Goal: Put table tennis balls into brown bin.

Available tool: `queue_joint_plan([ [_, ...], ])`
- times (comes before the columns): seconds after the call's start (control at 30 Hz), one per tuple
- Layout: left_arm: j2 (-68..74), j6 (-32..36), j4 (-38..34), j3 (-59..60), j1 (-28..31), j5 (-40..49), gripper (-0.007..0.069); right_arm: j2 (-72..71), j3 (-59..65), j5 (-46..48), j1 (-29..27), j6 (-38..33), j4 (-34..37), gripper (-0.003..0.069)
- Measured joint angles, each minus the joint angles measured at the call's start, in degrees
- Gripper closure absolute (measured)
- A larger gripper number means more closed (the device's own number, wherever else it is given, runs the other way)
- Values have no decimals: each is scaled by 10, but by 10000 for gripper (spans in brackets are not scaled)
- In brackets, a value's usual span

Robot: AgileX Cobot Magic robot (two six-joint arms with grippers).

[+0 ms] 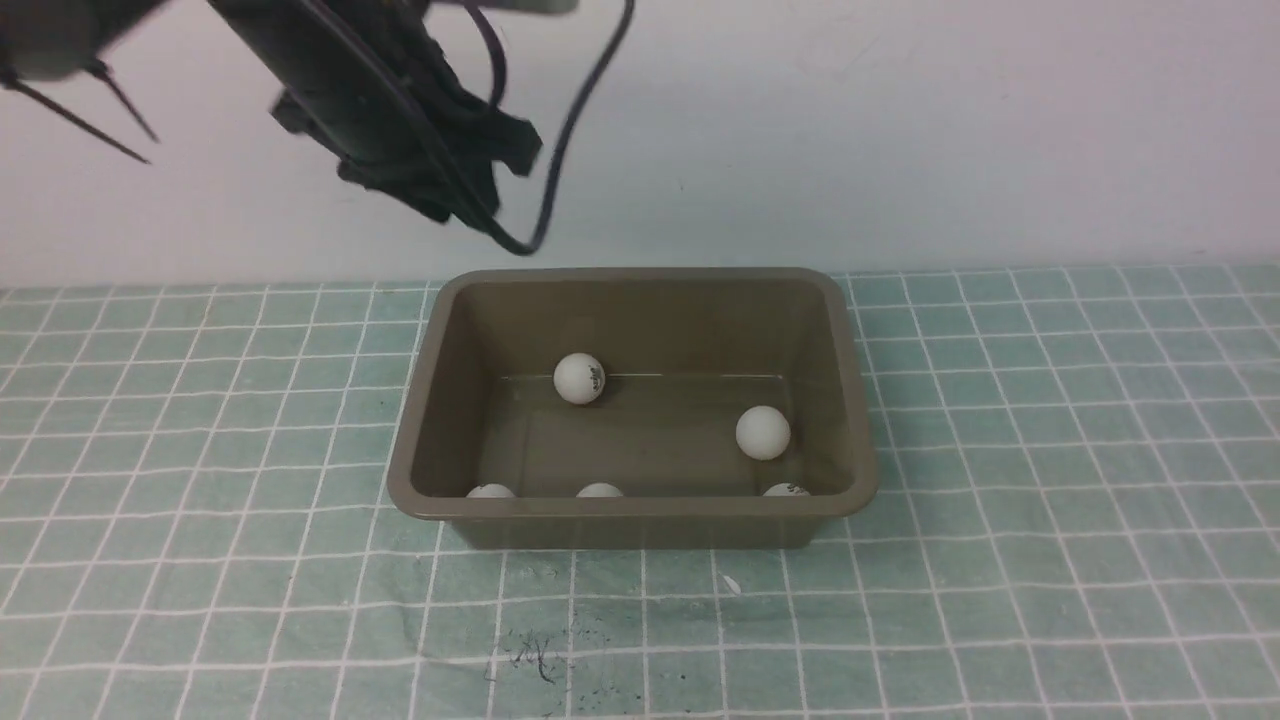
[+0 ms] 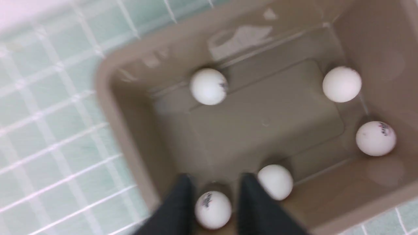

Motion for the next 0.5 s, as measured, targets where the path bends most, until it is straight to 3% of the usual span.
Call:
queue_joint_plan([
  [0.1,-115,-1,13,30,1,1,615,0,0,1,0,0,0,670],
  [0.5,-476,-1,-10,381,0,-211,629,0,0,1,0,6,0,670],
])
